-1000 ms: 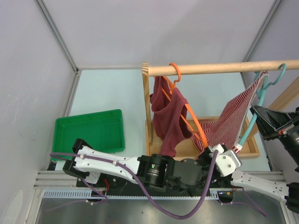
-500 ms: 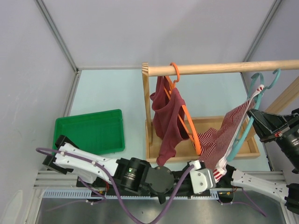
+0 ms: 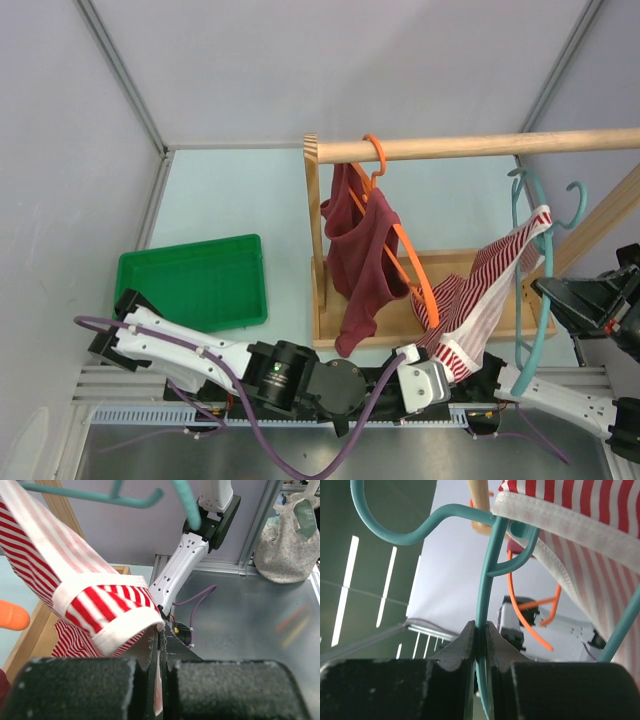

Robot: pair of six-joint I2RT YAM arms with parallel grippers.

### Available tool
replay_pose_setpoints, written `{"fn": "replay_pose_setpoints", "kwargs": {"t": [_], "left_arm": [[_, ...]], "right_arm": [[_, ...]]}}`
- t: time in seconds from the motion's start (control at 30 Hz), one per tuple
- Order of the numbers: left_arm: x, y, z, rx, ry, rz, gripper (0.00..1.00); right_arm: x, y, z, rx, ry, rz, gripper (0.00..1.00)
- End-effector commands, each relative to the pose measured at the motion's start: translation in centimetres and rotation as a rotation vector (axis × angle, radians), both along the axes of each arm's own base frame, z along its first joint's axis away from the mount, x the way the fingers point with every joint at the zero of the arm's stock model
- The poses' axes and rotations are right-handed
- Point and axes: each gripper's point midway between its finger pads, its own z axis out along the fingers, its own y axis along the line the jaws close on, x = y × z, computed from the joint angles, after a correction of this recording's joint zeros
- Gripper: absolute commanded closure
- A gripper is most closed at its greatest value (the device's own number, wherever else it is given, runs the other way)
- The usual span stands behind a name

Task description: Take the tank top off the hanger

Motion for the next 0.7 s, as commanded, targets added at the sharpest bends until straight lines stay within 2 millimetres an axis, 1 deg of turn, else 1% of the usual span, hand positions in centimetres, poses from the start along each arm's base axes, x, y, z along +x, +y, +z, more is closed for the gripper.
{"fn": "replay_pose_setpoints", "kwargs": {"t": [0.0,0.03,0.07,0.1,0.13,0.17,0.2,0.23,0.27,0.3,0.33,0.37,0.4,0.43,0.47,0.5,0.53,0.57,0.6,0.63,0.67], "left_arm": [[0.6,1.3,3.9,-0.106,0.037,0.015,1.0],[0.7,1.3,3.9,-0.106,0.026,0.016,1.0],[0.8,1.3,4.6,-0.119,0.022,0.018,1.0],[0.8,1.0,4.6,-0.118,0.02,0.019,1.0],[1.0,0.9,4.9,-0.114,-0.005,0.022,1.0],[1.1,0.9,6.3,-0.137,-0.007,0.024,1.0],[1.1,0.2,5.9,-0.112,-0.036,0.025,1.0],[1.1,0.2,8.0,-0.143,-0.04,0.028,1.0],[1.2,-0.1,8.6,-0.142,-0.051,0.032,1.0],[1.0,-1.0,7.7,-0.098,-0.085,0.033,1.0],[1.1,-1.2,9.8,-0.132,-0.083,0.04,1.0],[1.2,-1.5,10.2,-0.128,-0.095,0.044,1.0],[1.6,-1.6,10.4,-0.11,-0.115,0.069,1.0],[1.6,-2.4,11.2,-0.117,-0.119,0.082,1.0],[1.8,-2.6,11.4,-0.112,-0.129,0.094,1.0],[2.4,-2.9,11.2,-0.09,-0.154,0.114,1.0],[2.6,-3.4,11.7,-0.098,-0.156,0.126,1.0],[3.5,-3.7,11.7,-0.093,-0.164,0.145,1.0],[4.0,-3.8,12.1,-0.101,-0.162,0.151,1.0],[4.5,-4.3,11.8,-0.094,-0.162,0.158,1.0],[5.7,-4.4,11.9,-0.094,-0.152,0.18,1.0]], "right_arm": [[-3.3,-0.1,-1.7,-0.068,-0.042,0.141,1.0],[-4.1,0.3,-2.1,-0.086,-0.055,0.183,1.0],[-4.5,0.4,-2.3,-0.099,-0.069,0.2,1.0],[-5.0,0.5,-2.5,-0.113,-0.092,0.214,1.0],[-5.9,0.4,-2.6,-0.114,-0.119,0.25,1.0],[-6.3,0.4,-2.6,-0.118,-0.135,0.248,1.0],[-6.9,0.3,-2.7,-0.123,-0.16,0.262,1.0],[-7.3,0.0,-2.6,-0.116,-0.177,0.266,1.0],[-7.6,-0.1,-2.5,-0.117,-0.197,0.261,1.0],[-8.0,-0.1,-2.4,-0.116,-0.211,0.274,1.0],[-8.2,-0.2,-2.4,-0.113,-0.223,0.276,1.0],[-8.4,-0.2,-2.3,-0.11,-0.232,0.279,1.0],[-8.6,-0.2,-2.3,-0.112,-0.241,0.283,1.0],[-8.6,-0.2,-2.3,-0.11,-0.244,0.285,1.0],[-8.7,-0.2,-2.3,-0.108,-0.247,0.289,1.0],[-9.0,-0.2,-2.2,-0.106,-0.254,0.299,1.0],[-9.1,-0.2,-2.1,-0.099,-0.264,0.301,1.0],[-9.3,-0.3,-2.0,-0.097,-0.272,0.307,1.0],[-9.5,-0.4,-1.8,-0.091,-0.278,0.31,1.0],[-9.6,-0.6,-1.8,-0.088,-0.284,0.309,1.0],[-9.7,-0.6,-1.7,-0.086,-0.286,0.313,1.0]]}}
